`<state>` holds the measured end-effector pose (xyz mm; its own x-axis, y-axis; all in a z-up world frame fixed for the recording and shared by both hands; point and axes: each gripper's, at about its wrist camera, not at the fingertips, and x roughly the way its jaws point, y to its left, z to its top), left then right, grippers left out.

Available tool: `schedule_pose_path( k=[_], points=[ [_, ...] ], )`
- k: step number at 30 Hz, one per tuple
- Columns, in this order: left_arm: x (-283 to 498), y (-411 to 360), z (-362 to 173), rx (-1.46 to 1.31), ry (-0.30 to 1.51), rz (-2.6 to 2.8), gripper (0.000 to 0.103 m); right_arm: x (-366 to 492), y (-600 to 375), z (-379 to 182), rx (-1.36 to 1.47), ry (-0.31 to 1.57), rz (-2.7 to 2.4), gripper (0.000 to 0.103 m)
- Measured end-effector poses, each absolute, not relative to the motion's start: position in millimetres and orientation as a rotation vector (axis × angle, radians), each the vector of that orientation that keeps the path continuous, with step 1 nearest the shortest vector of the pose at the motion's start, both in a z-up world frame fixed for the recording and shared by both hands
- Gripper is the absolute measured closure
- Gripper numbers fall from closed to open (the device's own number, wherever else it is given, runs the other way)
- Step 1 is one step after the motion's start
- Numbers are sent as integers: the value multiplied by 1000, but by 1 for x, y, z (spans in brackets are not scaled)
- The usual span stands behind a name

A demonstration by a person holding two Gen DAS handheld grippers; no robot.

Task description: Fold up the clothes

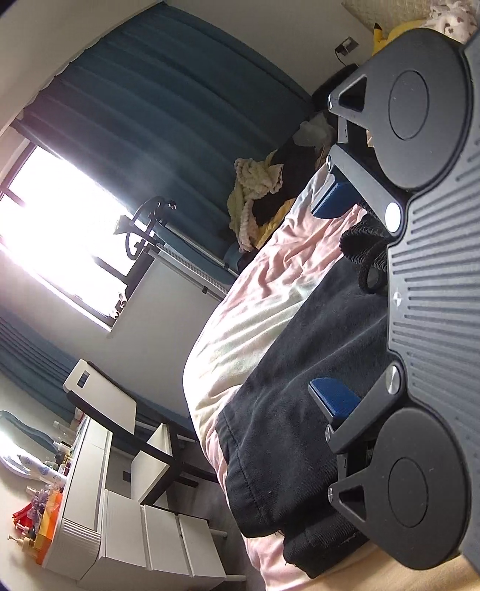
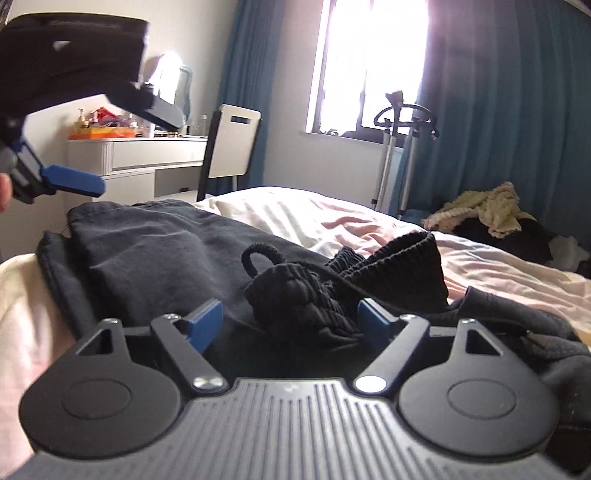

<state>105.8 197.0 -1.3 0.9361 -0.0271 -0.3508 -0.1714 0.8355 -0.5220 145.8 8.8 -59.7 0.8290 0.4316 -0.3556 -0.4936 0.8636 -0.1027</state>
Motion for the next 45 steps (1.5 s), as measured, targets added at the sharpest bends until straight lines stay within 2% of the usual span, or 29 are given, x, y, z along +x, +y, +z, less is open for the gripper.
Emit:
schedule_pose_path(
  k=[7,13,15,17,24,26,30,31,33,35,40,45],
  points=[
    [111,183,-4,-589,411,-16,8,110,-49,-30,-242,338,554,22],
    [134,134,-15,-427,480,-113,10,111,-130,-8,-225,424,402,21],
    [149,114,-22,-346,554,-85,15,109,-145,-16,-261,448,378,21],
    [162,104,-34,-333,624,-87,25,107,-158,-24,-266,464,377,27],
    [177,97,-61,-444,667,-53,26,109,-147,-57,-410,454,379,27],
    [179,97,-68,-482,672,-41,36,119,-143,-68,-442,471,386,28],
    [184,100,-69,-530,663,-8,49,126,-132,-84,-598,414,361,34],
    [182,100,-67,-540,653,-3,53,127,-129,-87,-638,400,360,39],
    [175,103,-61,-579,629,-6,57,126,-125,-89,-687,375,359,75],
    [165,105,-52,-611,599,-16,62,122,-126,-84,-701,364,339,88],
    [132,106,-50,-632,576,-11,63,109,-140,-54,-643,366,356,92],
    [133,109,-71,-649,647,39,63,95,-132,-71,-706,426,396,91]
  ],
)
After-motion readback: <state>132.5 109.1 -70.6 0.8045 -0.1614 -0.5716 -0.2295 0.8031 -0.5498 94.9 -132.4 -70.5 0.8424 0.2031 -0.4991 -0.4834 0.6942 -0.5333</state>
